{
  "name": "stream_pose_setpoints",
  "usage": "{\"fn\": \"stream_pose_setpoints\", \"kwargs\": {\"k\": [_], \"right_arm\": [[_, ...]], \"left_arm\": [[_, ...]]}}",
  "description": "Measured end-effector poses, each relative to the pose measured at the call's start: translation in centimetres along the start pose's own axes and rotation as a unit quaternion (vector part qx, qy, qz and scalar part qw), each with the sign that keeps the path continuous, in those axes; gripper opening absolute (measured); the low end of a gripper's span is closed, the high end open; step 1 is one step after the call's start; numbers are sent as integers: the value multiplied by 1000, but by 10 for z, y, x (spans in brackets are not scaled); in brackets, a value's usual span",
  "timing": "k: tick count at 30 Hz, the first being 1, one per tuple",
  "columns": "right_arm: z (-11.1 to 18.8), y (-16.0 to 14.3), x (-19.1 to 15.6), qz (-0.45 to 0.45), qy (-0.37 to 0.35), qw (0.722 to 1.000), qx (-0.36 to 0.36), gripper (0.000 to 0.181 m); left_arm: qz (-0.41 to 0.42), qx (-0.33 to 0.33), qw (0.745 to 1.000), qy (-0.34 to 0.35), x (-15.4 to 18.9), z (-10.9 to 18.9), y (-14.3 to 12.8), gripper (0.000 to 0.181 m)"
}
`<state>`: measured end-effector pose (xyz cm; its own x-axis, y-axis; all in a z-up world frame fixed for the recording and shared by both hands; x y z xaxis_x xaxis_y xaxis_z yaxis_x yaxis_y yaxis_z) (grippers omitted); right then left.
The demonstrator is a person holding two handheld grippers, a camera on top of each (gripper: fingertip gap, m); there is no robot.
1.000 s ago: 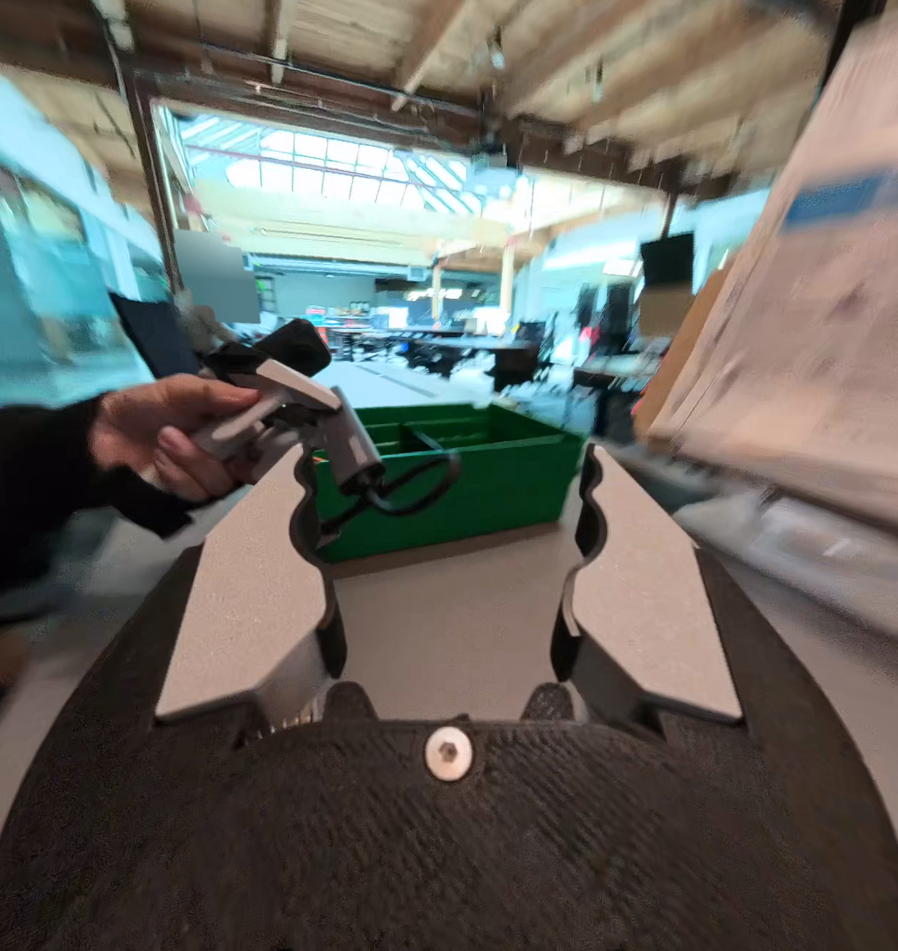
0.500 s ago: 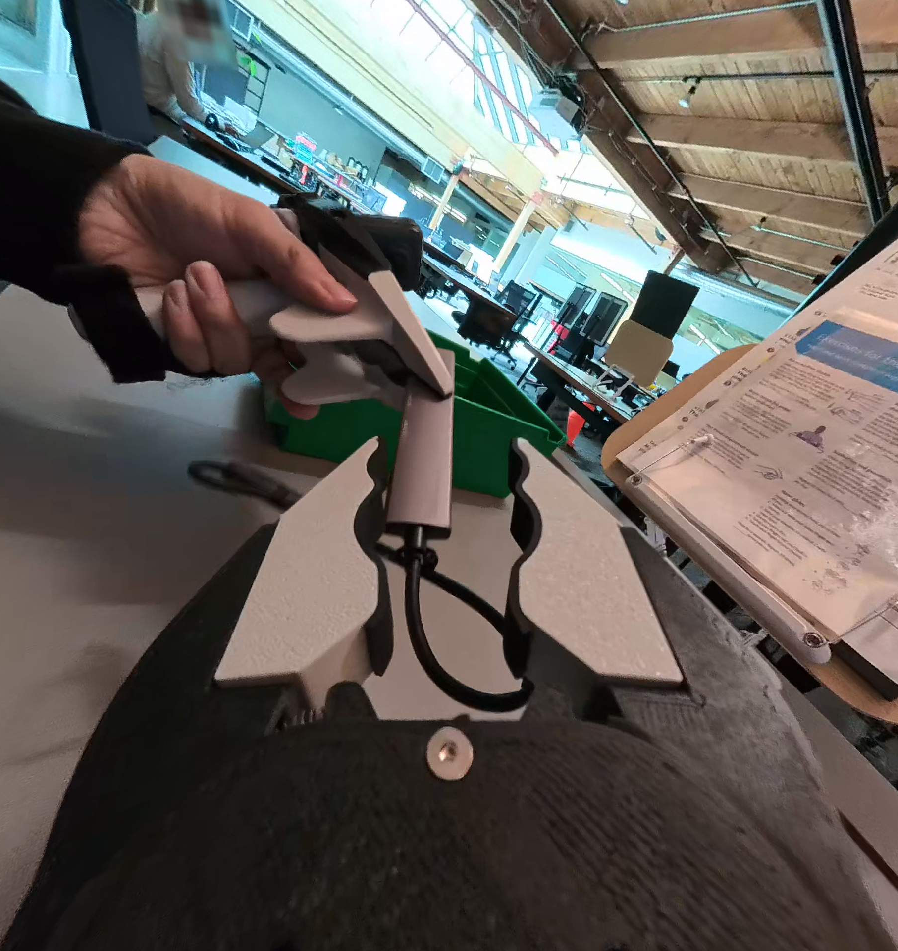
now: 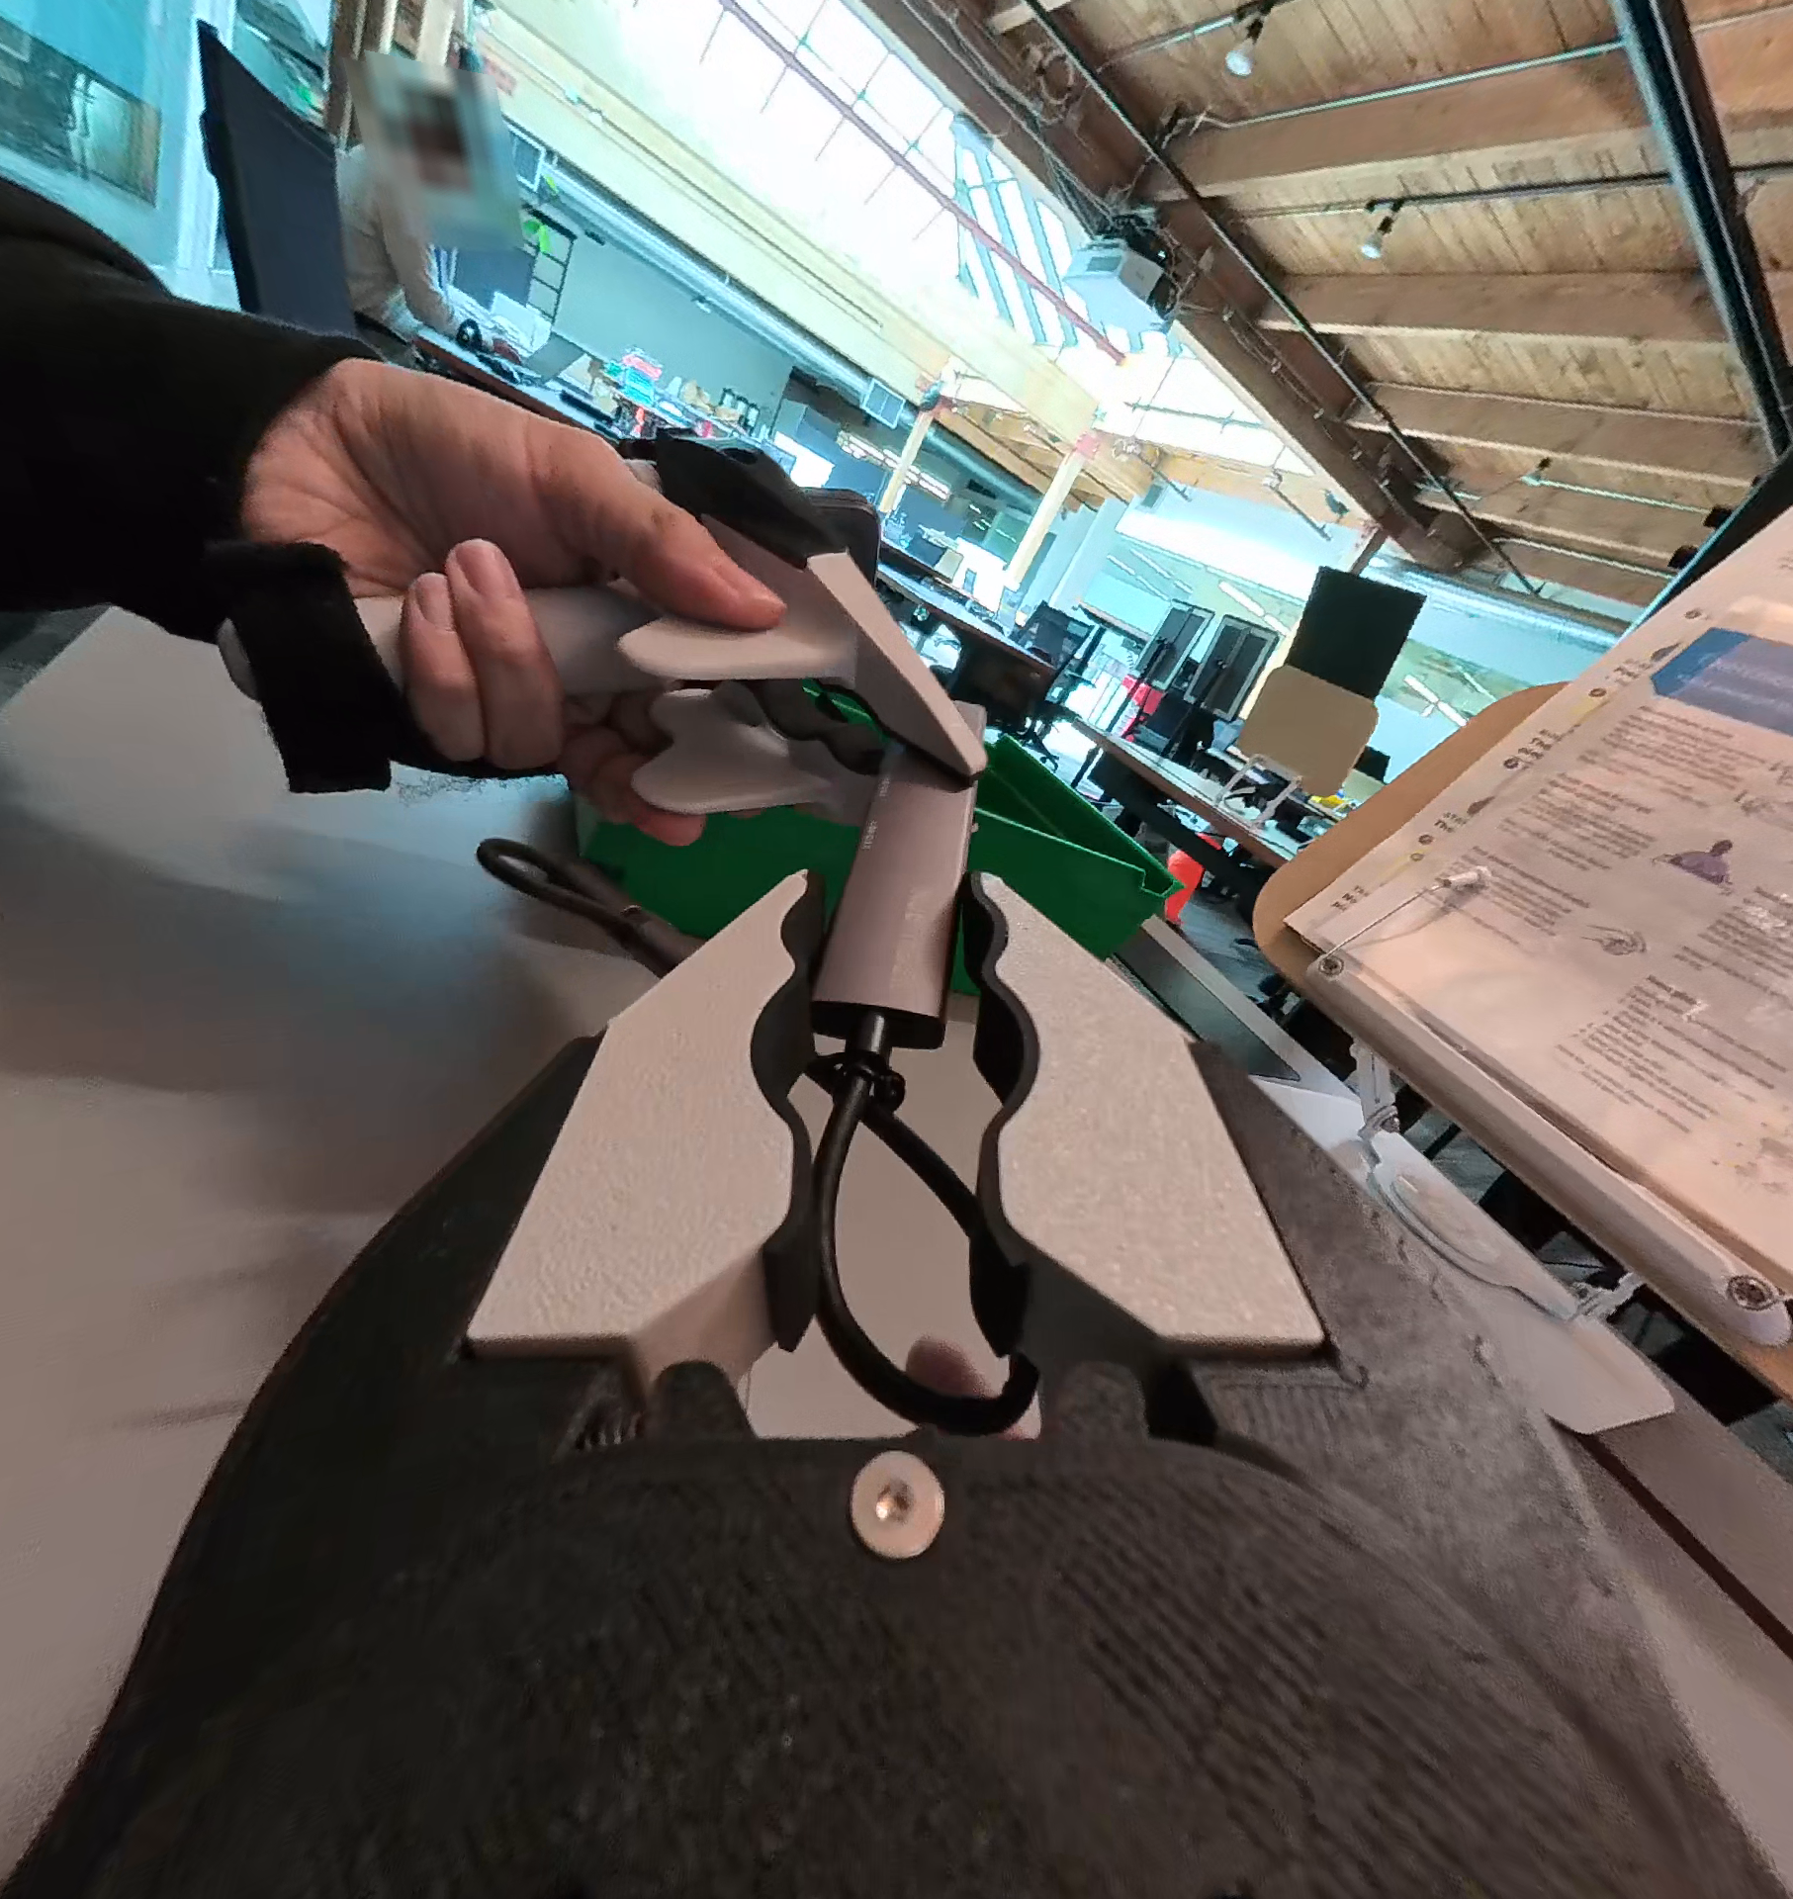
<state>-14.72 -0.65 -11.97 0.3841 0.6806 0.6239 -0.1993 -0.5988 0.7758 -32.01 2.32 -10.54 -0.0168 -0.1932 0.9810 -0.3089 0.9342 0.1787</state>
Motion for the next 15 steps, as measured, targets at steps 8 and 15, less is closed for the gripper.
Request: {"fn": "stream_pose_setpoints", "kwargs": {"k": [8, 15], "right_arm": [[2, -6, 3, -96, -13, 995, 10, 24], [24, -21, 23, -179, -87, 980, 25, 24]], "left_arm": [[-173, 25, 982, 66, 28, 7, 1, 23], [-462, 133, 822, 305, 102, 90, 38, 26]]}}
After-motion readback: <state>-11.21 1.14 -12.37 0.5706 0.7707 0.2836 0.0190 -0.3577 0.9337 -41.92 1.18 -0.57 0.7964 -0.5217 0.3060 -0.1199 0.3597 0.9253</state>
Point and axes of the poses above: each gripper's, where its closed fingertips meet, z back along the fingers, y out of its top, x = y × z across the jaws, the point moved 9 cm from there along z, back along the fingers, and after that the axes turned 12 degrees about z, right-handed, at the moved point
